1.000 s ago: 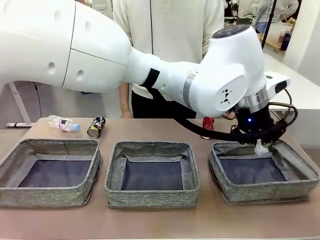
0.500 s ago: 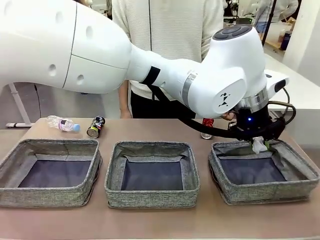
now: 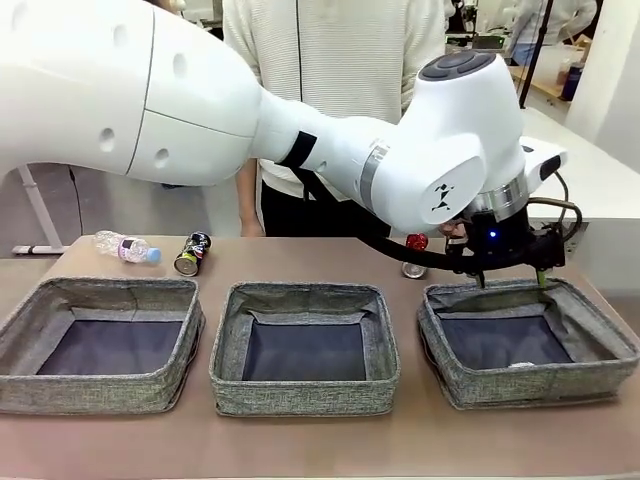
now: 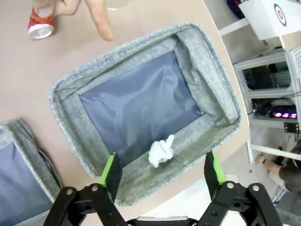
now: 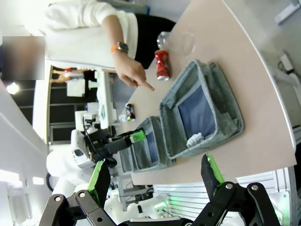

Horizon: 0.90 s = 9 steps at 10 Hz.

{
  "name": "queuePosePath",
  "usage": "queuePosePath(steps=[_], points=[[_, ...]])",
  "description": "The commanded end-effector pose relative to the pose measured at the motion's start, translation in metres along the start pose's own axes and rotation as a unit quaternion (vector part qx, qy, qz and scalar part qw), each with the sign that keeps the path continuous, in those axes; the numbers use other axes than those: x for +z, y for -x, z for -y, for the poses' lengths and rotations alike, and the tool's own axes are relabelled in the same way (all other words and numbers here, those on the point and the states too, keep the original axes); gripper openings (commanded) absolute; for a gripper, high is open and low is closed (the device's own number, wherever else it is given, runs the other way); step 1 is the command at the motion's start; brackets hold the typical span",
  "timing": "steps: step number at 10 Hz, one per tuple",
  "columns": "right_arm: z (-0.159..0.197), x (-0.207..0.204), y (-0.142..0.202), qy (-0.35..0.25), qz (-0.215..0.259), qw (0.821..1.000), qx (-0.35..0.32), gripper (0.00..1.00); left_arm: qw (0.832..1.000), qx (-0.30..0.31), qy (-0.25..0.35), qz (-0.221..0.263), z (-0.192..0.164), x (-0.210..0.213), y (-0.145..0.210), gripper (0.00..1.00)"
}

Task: Sort the waste into the appropriate baskets.
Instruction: Place the picked waste into the Fabric basket indicated by the person.

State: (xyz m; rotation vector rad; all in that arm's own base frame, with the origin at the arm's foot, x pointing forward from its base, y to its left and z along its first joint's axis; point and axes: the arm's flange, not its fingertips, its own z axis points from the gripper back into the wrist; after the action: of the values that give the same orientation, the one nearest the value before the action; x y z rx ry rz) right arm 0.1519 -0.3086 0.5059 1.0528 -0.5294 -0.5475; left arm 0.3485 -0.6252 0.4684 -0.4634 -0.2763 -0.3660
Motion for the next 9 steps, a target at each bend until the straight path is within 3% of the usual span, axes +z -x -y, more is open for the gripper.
queuePosePath(steps=[1, 3, 4, 6, 7, 9], points=[[0.001, -0.002, 0.002, -0.001, 0.003, 1.000, 0.015, 1.00, 1.000, 0.016, -0.011, 0.020, -0.010, 0.014, 0.009, 1.00], [0.001, -0.002, 0.002, -0.001, 0.003, 1.000, 0.015, 1.00, 0.998, -0.026, -0.017, -0.055, -0.047, 0.056, -0.005, 1.00], [0.000, 0.000, 0.000, 0.000, 0.000, 1.000, 0.000, 1.00, 0.997, -0.018, -0.035, -0.059, -0.093, 0.105, -0.013, 1.00], [-0.018, -0.063, 0.003, 0.018, -0.076, 0.997, 0.028, 1.00, 0.997, 0.028, -0.030, -0.070, -0.186, 0.195, -0.007, 1.00], [-0.024, -0.089, 0.006, 0.028, -0.104, 0.994, 0.034, 1.00, 0.996, 0.037, 0.019, -0.079, -0.235, 0.242, 0.006, 1.00], [-0.030, -0.123, 0.010, 0.027, -0.155, 0.987, 0.020, 1.00, 0.983, 0.089, 0.106, -0.117, -0.359, 0.334, 0.070, 1.00]])
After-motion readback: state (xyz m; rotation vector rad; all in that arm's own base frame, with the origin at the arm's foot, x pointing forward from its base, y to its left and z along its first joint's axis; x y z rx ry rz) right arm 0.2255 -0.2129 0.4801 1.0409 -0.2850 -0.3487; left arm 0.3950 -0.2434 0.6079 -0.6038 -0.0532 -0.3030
